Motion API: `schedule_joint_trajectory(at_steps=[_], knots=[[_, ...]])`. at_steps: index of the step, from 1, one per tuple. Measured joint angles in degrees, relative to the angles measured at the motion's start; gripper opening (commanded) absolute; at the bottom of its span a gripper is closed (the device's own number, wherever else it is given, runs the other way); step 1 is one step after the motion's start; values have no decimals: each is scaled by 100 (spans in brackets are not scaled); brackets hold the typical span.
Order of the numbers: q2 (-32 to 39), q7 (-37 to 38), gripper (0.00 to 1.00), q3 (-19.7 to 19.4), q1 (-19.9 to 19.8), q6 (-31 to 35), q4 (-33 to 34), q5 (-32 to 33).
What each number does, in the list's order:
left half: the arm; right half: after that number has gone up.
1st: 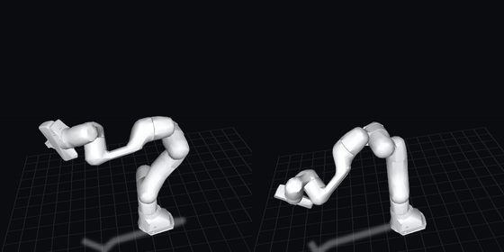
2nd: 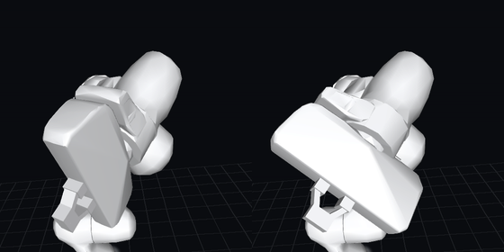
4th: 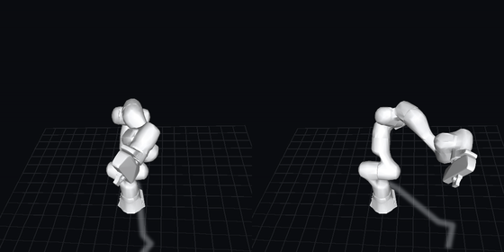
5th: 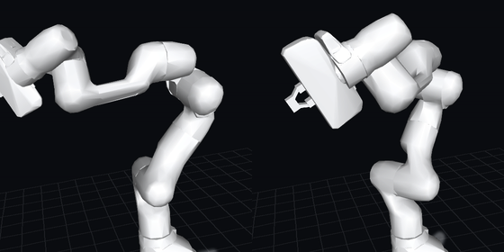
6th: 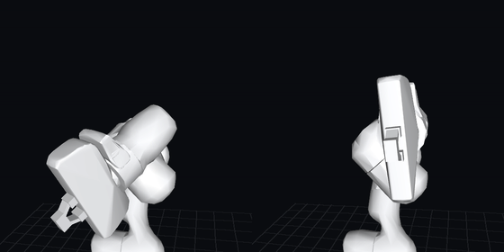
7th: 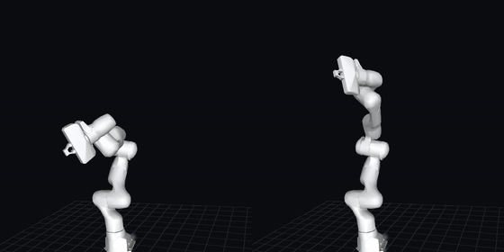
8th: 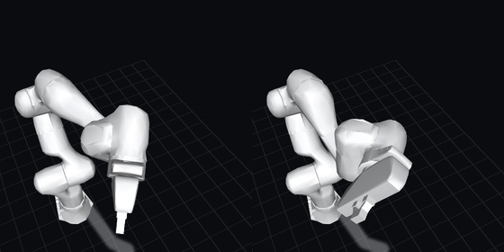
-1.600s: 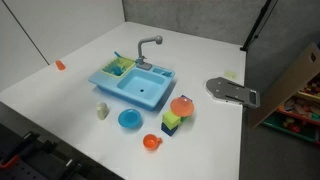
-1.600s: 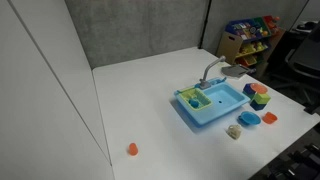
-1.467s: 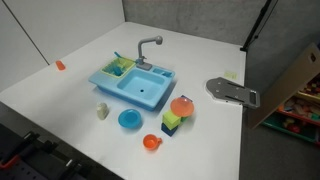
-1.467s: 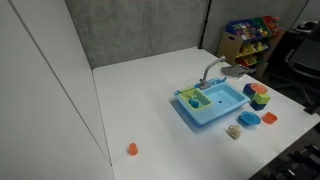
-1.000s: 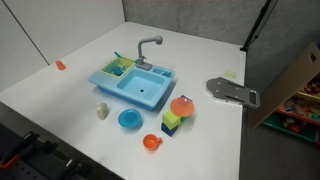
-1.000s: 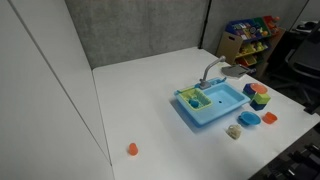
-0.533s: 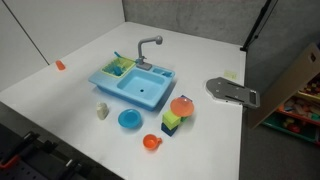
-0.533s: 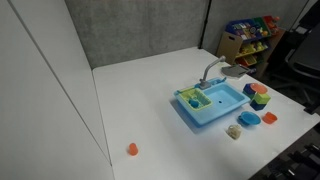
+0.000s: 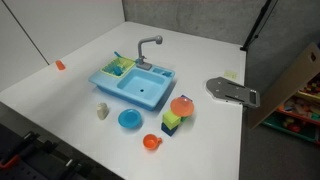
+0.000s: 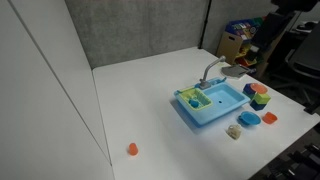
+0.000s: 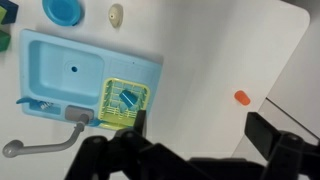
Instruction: Put the orange cup in the sink
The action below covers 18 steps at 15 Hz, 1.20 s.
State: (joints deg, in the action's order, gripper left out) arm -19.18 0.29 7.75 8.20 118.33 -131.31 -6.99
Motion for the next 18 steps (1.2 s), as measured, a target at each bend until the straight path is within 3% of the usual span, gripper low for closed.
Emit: schedule_joint_trajectory(at_steps=[9, 18], knots=[[1736, -50, 100, 223, 218, 559, 402, 8], [3170, 119, 100, 305, 410, 1906, 519, 669]])
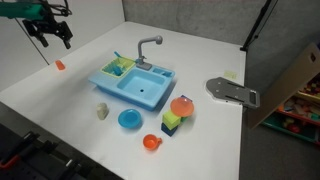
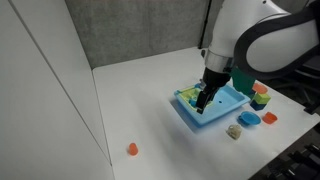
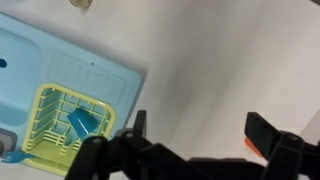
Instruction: Put the orange cup in the sink
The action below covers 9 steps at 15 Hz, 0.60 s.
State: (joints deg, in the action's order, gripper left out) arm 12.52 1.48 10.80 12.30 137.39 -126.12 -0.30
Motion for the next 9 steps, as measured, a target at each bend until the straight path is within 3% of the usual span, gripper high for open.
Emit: schedule_joint_trajectory(at_steps=[9], knots=[[235, -39, 100, 11, 20, 128, 68, -71]])
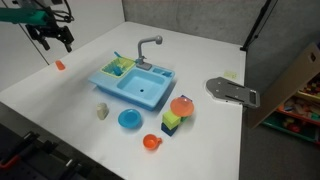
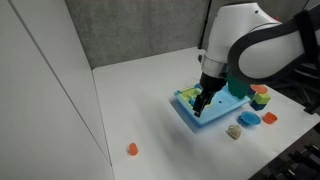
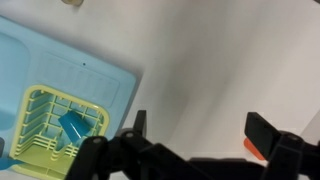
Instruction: Put the orange cup in the sink
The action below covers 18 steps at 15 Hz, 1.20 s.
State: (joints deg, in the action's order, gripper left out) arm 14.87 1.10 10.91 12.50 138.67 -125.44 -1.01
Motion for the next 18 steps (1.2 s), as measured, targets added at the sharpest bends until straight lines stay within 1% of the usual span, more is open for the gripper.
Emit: schedule_joint_trajectory(at_steps=[4, 8, 12, 18], knots=[[272, -387, 100, 87, -12, 550, 29, -249], [686, -913, 100, 367, -65, 1181, 193, -572], [1157, -1185, 100, 652, -59, 1555, 502, -611], [2122, -1550, 100, 923, -51, 1982, 1134, -602]])
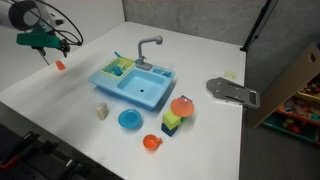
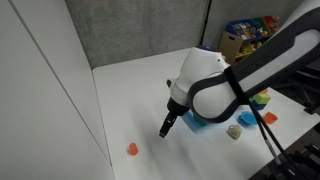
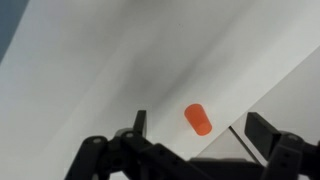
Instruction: Put the orange cup in the sink
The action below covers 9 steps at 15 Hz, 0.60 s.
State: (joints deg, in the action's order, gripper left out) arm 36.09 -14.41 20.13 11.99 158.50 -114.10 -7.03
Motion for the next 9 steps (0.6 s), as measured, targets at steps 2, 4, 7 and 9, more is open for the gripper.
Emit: schedule_joint_trajectory(at_steps=[2, 4, 7, 9], knots=[[324, -96, 100, 137, -25, 152, 228, 0], [627, -169, 100, 282, -48, 308, 445, 0], [865, -166, 100, 358, -43, 393, 585, 21], [862, -166, 100, 357, -48, 393, 585, 22]])
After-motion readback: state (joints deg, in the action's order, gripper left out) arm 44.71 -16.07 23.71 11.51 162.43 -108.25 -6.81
